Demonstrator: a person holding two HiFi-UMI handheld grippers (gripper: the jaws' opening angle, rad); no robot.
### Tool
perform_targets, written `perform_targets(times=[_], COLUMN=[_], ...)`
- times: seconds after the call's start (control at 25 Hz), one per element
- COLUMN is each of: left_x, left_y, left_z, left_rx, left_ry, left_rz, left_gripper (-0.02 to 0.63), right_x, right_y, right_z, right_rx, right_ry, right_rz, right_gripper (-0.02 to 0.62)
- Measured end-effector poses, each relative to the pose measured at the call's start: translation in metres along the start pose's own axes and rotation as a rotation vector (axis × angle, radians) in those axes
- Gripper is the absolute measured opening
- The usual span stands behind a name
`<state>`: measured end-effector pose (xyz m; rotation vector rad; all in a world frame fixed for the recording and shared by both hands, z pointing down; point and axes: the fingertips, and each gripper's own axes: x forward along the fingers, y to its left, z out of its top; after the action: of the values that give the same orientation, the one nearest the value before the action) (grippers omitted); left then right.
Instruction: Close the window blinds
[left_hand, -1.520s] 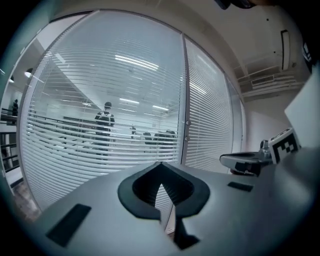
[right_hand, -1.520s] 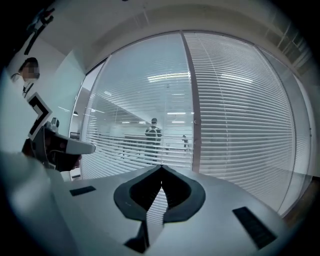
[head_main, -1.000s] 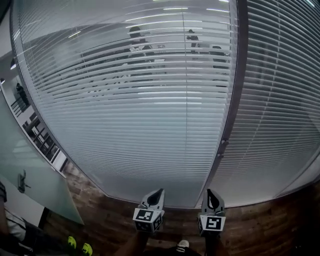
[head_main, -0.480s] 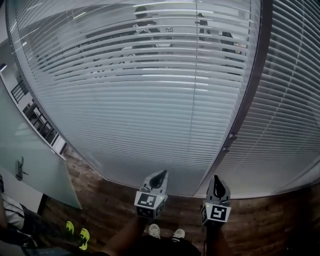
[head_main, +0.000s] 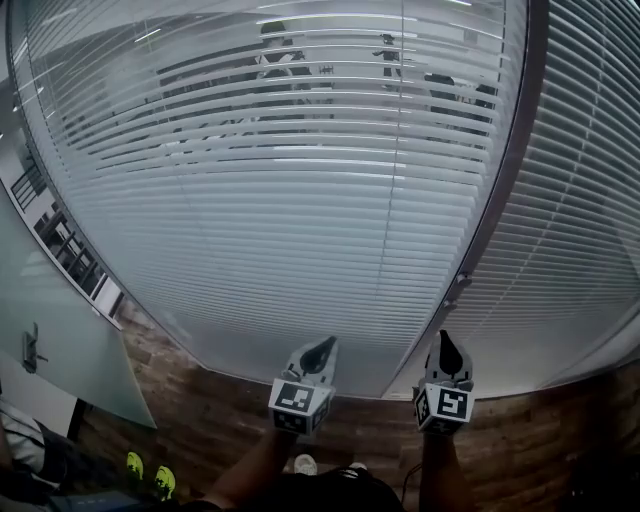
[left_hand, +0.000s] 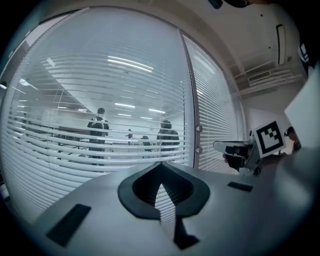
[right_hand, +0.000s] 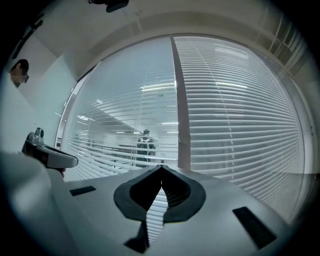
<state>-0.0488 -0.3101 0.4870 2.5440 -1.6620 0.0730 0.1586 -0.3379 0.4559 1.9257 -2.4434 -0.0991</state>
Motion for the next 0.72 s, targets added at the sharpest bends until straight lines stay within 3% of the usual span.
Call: perform_targets(times=[0.24,0.72], left_x=[-0.001,0.01], left_y=[0.006,-0.002], left_z=[0.02,0.008], left_rx=[-0.009,0.009], left_ry=[-0.005,-0.01], left_rz=[0.007,-0.019], left_gripper=[0.0,0.0], right_x=[0.016,0.046], right_y=[-0.017,-0.046], right_z=[0.03,0.053], right_rx=[-0.053,-0.084], right_ry=[-0.039,-0.085], right_rz=[-0.063,-0.14], right_gripper=[0.003,0.027])
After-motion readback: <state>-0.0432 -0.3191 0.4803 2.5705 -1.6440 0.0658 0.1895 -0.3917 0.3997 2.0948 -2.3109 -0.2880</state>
